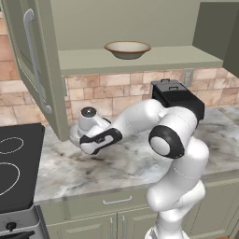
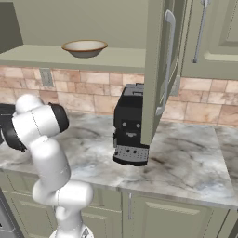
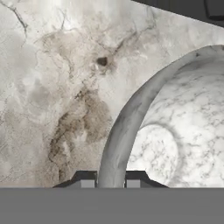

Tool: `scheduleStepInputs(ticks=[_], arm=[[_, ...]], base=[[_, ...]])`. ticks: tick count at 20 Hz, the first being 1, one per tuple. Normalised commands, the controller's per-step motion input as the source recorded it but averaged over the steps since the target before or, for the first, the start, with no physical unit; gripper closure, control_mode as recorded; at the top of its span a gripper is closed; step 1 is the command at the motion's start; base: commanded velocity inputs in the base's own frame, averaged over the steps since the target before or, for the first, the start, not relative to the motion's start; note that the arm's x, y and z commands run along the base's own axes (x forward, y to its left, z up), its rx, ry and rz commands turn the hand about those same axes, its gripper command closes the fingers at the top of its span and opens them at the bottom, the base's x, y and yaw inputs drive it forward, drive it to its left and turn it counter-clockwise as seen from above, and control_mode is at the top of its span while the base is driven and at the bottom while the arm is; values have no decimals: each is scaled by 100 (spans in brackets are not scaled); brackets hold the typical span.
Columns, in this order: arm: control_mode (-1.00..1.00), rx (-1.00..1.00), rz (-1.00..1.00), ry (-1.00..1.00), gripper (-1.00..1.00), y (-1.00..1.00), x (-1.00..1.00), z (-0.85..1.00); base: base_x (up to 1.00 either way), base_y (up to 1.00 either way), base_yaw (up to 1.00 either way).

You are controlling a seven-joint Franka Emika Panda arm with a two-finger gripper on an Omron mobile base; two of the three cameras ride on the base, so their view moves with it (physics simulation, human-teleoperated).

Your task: Open the cabinet. Pick the bowls from the counter and place them in the cabinet. Then close the cabinet.

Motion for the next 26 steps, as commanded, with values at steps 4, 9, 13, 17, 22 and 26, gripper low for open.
scheduleStepInputs(ticks=[4, 9, 13, 17, 22, 26], arm=[[-100, -1, 0, 1, 100, 0, -99, 0], [-100, 0, 0, 0, 100, -2, -94, 7], [-100, 0, 0, 0, 100, -9, -55, 42], [-100, 0, 0, 0, 100, -32, -32, 58], [-100, -1, 0, 0, 100, -37, -36, 77], [-100, -4, 0, 2, 100, -21, -59, 70]], base=[[0, 0, 0], [0, 0, 0], [0, 0, 0], [0, 0, 0], [0, 0, 0], [0, 0, 0]])
